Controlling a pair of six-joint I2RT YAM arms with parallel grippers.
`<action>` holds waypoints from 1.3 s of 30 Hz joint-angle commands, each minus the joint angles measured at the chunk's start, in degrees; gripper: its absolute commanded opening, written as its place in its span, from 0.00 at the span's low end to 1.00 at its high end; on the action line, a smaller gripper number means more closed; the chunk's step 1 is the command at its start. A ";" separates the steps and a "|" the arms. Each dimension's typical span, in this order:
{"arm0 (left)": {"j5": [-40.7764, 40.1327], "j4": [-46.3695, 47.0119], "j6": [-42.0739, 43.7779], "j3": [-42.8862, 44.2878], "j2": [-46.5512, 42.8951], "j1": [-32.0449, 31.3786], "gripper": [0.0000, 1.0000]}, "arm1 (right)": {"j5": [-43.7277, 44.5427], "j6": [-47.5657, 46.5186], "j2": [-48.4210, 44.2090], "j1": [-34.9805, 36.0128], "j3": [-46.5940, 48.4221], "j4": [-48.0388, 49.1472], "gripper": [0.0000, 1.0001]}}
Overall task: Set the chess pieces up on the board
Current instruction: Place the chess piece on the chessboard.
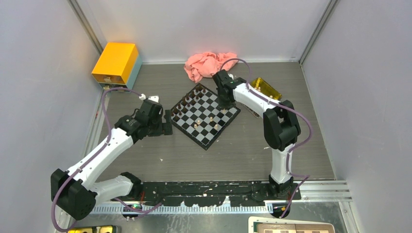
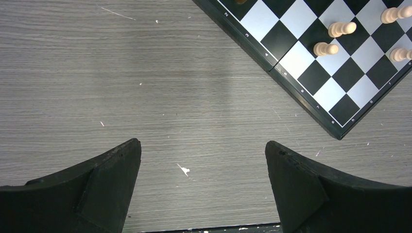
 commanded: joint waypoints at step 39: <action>0.47 3.14 0.56 1.26 2.78 0.27 1.00 | -2.78 -2.42 6.52 -3.33 6.38 0.58 0.28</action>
